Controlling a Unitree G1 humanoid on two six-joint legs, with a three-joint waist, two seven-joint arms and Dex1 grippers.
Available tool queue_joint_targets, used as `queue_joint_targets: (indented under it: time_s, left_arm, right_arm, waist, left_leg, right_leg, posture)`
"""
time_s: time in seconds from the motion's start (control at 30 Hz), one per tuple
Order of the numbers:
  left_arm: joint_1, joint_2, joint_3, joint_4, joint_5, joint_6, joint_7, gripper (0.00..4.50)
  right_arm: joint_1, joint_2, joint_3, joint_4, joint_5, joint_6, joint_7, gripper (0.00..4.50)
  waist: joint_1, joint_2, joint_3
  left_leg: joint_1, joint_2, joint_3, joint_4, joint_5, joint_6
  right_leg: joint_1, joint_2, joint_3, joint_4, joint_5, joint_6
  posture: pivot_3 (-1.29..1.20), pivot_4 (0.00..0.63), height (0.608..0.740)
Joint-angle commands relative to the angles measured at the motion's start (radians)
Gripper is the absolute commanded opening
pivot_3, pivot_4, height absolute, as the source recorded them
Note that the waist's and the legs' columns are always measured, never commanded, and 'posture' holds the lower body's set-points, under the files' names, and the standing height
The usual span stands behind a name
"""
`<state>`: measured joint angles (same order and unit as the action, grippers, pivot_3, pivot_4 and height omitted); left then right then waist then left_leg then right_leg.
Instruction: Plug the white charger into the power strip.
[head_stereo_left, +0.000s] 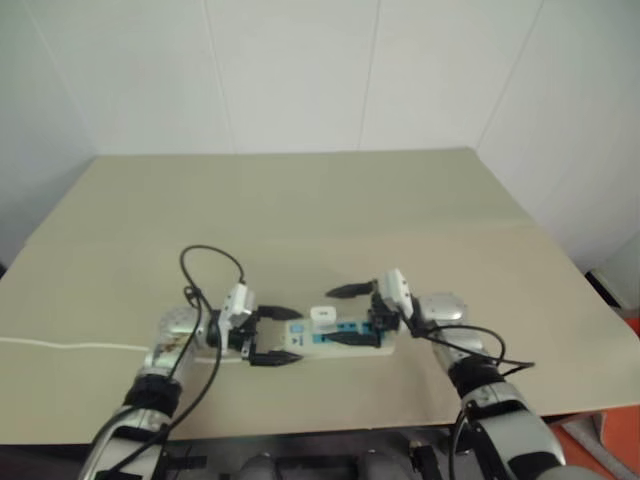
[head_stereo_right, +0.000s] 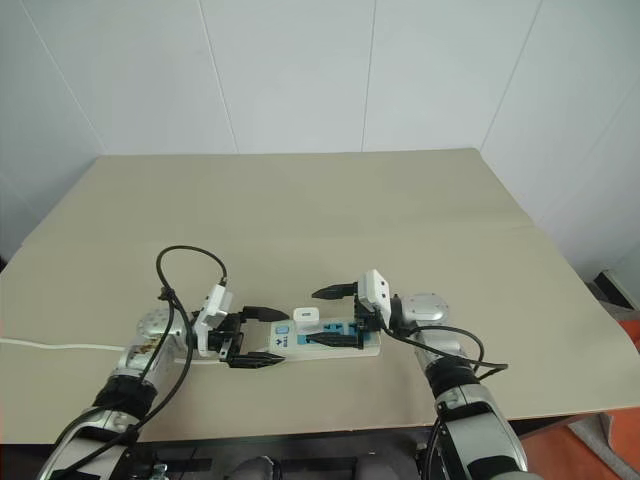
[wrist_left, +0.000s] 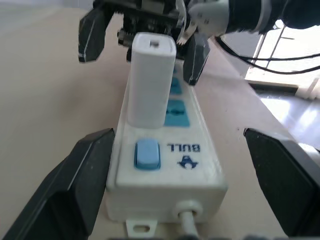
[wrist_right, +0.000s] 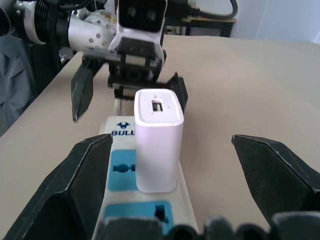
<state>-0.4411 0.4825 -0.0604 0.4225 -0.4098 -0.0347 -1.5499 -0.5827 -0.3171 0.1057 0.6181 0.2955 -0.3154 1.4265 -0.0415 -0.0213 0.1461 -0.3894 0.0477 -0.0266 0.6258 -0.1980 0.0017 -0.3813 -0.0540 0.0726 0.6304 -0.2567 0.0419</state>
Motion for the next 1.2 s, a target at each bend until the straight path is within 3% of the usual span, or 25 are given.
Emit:
queue_joint_targets:
  time_s: [0.03, 0.13, 0.4, 0.5, 0.73, 1.2]
  left_arm:
    - [0.018, 0.078, 0.070, -0.112, -0.092, 0.106, -0.026, 4.49]
    - [0.033, 0.158, 0.104, -0.134, -0.108, 0.129, -0.058, 4.49]
    - [0.071, 0.358, 0.110, -0.048, -0.054, -0.037, -0.065, 4.49]
    - [0.078, 0.389, 0.115, -0.031, -0.059, -0.055, -0.065, 4.49]
    - [0.080, 0.368, 0.118, -0.040, -0.060, -0.056, -0.063, 4.49]
    - [0.054, 0.335, 0.108, -0.038, -0.043, -0.048, -0.058, 4.49]
  right_arm:
    - [0.044, -0.083, -0.072, -0.114, 0.063, 0.013, 0.021, 4.50]
    - [0.069, -0.210, -0.138, -0.189, 0.101, 0.038, 0.046, 4.50]
    - [0.206, -0.610, -0.286, -0.306, 0.134, 0.110, 0.150, 4.50]
    - [0.271, -0.692, -0.322, -0.345, 0.143, 0.143, 0.150, 4.50]
    - [0.372, -0.725, -0.366, -0.470, 0.162, 0.230, 0.073, 4.50]
    - [0.425, -0.753, -0.376, -0.494, 0.144, 0.280, 0.016, 4.50]
  waist:
    - [0.000, 0.000, 0.000]
    - [0.001, 0.004, 0.005]
    - [0.006, 0.006, 0.011]
    - [0.006, 0.006, 0.012]
    - [0.003, 0.006, 0.012]
    - [0.021, 0.006, 0.012]
  left_leg:
    - [-0.003, 0.000, 0.000, 0.000, 0.000, 0.000]
    - [-0.008, 0.000, 0.000, 0.000, 0.000, 0.000]
    - [-0.009, -0.001, 0.001, -0.003, 0.000, 0.000]
    - [-0.009, -0.001, 0.002, -0.003, 0.000, 0.000]
    - [-0.008, -0.001, 0.002, -0.001, 0.000, 0.000]
    - [-0.009, -0.001, 0.003, 0.000, 0.000, 0.000]
  right_leg:
    - [-0.004, 0.000, 0.000, 0.001, 0.000, 0.000]
    - [-0.008, 0.000, 0.000, 0.000, 0.000, 0.000]
    - [-0.009, -0.002, 0.000, -0.004, -0.001, 0.000]
    - [-0.008, -0.002, 0.000, -0.004, -0.001, 0.000]
    - [-0.008, -0.002, 0.000, -0.003, -0.004, 0.006]
    - [-0.008, -0.002, 0.000, -0.003, -0.004, 0.005]
  posture:
    - [0.00, 0.150, 0.740]
    - [0.00, 0.150, 0.740]
    - [0.00, 0.150, 0.740]
    - [0.00, 0.150, 0.740]
    - [0.00, 0.150, 0.740]
    - [0.00, 0.150, 0.740]
